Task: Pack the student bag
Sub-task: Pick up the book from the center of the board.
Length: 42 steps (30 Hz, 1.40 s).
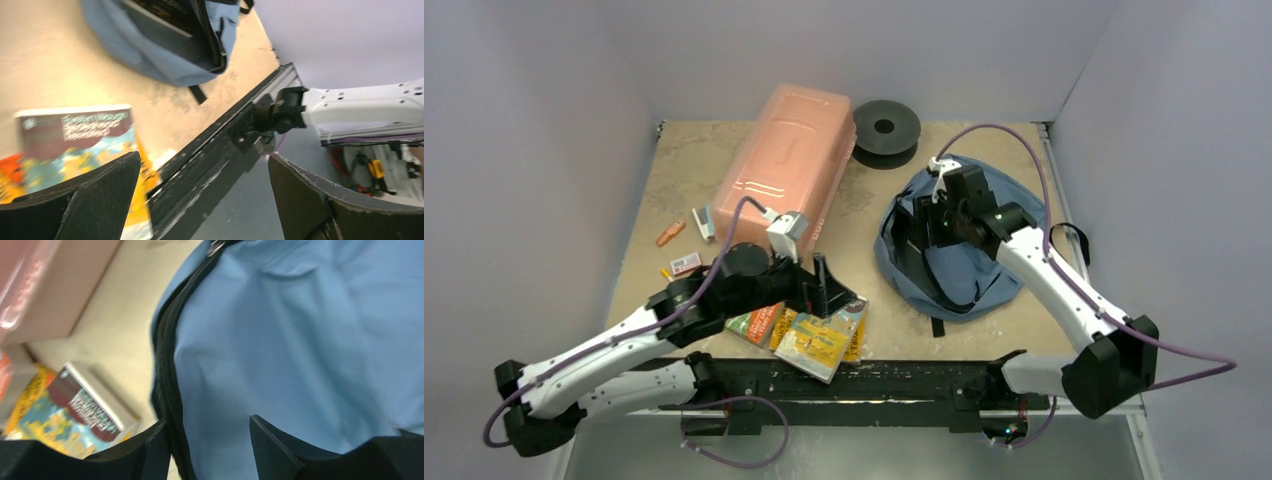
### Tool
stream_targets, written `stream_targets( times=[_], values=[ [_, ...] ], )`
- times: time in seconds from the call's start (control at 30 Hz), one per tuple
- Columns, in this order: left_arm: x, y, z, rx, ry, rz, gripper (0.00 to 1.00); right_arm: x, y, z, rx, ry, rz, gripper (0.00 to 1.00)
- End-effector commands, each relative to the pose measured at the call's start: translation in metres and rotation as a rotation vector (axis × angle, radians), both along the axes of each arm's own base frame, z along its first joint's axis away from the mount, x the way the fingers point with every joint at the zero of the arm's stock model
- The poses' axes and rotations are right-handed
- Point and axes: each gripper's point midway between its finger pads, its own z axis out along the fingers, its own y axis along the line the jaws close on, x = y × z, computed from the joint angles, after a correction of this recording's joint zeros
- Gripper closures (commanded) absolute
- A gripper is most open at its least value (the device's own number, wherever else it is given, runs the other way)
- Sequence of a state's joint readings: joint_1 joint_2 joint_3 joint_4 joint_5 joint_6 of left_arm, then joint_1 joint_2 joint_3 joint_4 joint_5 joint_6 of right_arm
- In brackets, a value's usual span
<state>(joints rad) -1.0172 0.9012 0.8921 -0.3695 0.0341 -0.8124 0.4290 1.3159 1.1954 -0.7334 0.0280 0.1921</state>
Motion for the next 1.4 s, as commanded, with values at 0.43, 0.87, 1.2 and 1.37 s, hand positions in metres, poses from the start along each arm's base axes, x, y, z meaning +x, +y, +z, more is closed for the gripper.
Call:
stream_targets(
  times=[0.43, 0.87, 1.2, 1.37],
  values=[
    [-0.018, 0.175, -0.129, 0.313, 0.281, 0.658, 0.0, -0.15, 0.169, -0.007, 0.492, -0.049, 0.386, 0.01],
    [-0.015, 0.275, -0.021, 0.099, 0.039, 0.923, 0.0, -0.226, 0.227, -0.063, -0.315, -0.47, 0.547, 0.01],
    [-0.022, 0.29, -0.015, 0.088, 0.027, 0.934, 0.0, -0.234, 0.27, -0.095, -0.383, -0.495, 0.544, 0.01],
    [-0.023, 0.287, -0.019, 0.082, 0.035, 0.925, 0.0, -0.225, 0.275, -0.113, -0.458, -0.527, 0.513, 0.03]
  ],
)
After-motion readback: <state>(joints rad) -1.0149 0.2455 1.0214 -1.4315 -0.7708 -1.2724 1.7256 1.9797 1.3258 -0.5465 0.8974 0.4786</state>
